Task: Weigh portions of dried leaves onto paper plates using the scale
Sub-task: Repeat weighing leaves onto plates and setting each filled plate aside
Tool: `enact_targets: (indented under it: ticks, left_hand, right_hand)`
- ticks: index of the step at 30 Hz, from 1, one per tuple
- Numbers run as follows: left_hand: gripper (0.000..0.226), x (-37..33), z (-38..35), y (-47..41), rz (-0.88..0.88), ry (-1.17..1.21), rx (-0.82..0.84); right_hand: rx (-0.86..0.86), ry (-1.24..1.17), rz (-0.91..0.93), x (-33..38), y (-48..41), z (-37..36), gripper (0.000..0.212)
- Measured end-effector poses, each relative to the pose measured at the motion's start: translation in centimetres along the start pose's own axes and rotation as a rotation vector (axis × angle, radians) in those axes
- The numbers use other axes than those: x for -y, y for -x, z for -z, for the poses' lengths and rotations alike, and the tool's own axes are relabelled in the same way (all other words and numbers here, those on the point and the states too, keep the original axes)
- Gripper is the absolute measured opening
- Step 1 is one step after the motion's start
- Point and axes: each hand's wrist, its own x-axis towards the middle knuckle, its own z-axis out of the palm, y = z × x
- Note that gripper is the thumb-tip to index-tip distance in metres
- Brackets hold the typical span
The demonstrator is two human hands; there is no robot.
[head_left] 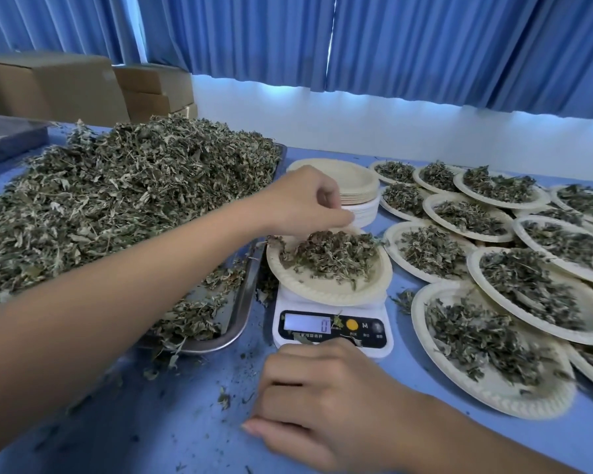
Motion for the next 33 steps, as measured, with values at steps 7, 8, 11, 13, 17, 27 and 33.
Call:
enact_targets:
  ticks: [7, 8, 11, 13, 17, 27, 33]
  left_hand:
    - [0.011, 4.1, 5.5, 1.9, 0.186, -0.313, 0.109]
    - [0.009, 4.7, 6.1, 2.2, 0.250, -0.361, 0.234]
    - [0.023, 5.8, 6.5, 3.1, 0.406, -0.410, 0.576]
    - [0.034, 6.0, 6.1, 3.6, 0.410, -0.493, 0.633]
    - [0.042, 5.7, 5.4, 4.4, 0.379, -0.621, 0.622]
    - [0.035, 5.5, 6.2, 4.6, 0.353, -0.347, 0.514]
    - [0.051, 4.8, 6.0, 5.8, 0.368, -0.572, 0.735]
  right_hand:
    - [0.008, -0.016, 0.001, 0.1, -0.1, 0.2, 0.036]
    - [0.009, -0.021, 0.000, 0.1, -0.1, 0.2, 0.035]
    - [0.022, -0.023, -0.010, 0.1, -0.1, 0.2, 0.036]
    - [0.025, -0.022, -0.015, 0.1, -0.1, 0.1, 0.037]
    - [0.016, -0.015, -0.010, 0.0, -0.1, 0.1, 0.037]
    - [-0.010, 0.026, 0.022, -0.1, -0.1, 0.3, 0.036]
    - [-0.005, 0.011, 0.020, 0.0, 0.0, 0.3, 0.036]
